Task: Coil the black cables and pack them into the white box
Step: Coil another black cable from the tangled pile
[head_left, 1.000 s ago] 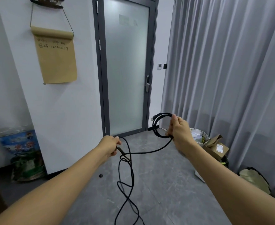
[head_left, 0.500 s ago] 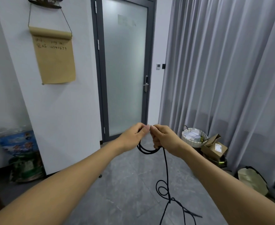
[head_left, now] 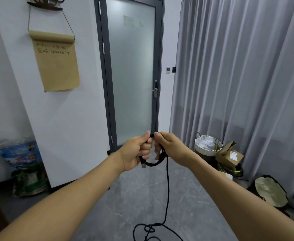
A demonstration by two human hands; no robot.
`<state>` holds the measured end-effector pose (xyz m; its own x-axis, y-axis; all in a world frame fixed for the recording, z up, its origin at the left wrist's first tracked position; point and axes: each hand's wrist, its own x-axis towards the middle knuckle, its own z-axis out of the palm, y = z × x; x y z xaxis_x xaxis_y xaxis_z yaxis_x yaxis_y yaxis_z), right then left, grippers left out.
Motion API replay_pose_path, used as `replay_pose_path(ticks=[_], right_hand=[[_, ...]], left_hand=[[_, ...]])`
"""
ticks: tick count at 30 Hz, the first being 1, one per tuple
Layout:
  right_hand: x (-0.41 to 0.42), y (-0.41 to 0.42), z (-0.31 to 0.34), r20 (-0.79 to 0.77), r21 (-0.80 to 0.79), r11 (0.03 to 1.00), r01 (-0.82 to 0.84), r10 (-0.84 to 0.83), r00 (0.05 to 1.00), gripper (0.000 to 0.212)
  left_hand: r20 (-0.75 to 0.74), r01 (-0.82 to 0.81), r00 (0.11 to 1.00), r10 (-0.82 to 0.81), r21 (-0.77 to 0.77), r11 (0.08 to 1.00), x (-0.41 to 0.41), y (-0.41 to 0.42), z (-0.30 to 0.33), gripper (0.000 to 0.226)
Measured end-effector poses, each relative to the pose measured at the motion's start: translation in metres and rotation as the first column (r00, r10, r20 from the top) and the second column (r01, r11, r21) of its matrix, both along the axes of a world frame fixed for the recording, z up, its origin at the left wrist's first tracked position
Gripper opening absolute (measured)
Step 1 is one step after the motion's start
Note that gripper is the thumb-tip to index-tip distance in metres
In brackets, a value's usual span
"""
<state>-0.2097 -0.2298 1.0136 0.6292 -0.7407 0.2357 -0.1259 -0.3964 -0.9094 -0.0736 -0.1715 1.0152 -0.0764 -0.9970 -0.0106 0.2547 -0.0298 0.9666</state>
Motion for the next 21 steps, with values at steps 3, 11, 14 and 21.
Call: replay_pose_path(ticks=[3, 11, 14, 21], right_hand=[[0.003, -0.002, -0.01, -0.101, 0.046, 0.999, -0.008, 0.013, 0.995, 0.036], [-0.008, -0.021, -0.038, -0.209, -0.012, 0.983, 0.182, -0.181, 0.961, 0.021], [-0.009, -0.03, -0.039, -0.197, -0.058, 0.956, 0.288, -0.294, 0.935, 0.018], [0.023, -0.007, -0.019, -0.272, -0.398, 0.905, 0.151, -0.273, 0.923, 0.013]], left_hand=[[-0.026, -0.141, 0.99, 0.141, 0.006, 0.99, 0.008, -0.002, -0.004, 0.039], [-0.184, -0.65, 0.734, 0.654, 0.09, 0.754, 0.074, 0.004, -0.002, 0.039], [-0.092, -0.771, 0.625, 0.776, 0.089, 0.631, 0.093, 0.009, -0.003, 0.038], [0.485, -0.831, 0.311, 0.818, -0.279, 0.481, 0.091, 0.007, -0.007, 0.041]])
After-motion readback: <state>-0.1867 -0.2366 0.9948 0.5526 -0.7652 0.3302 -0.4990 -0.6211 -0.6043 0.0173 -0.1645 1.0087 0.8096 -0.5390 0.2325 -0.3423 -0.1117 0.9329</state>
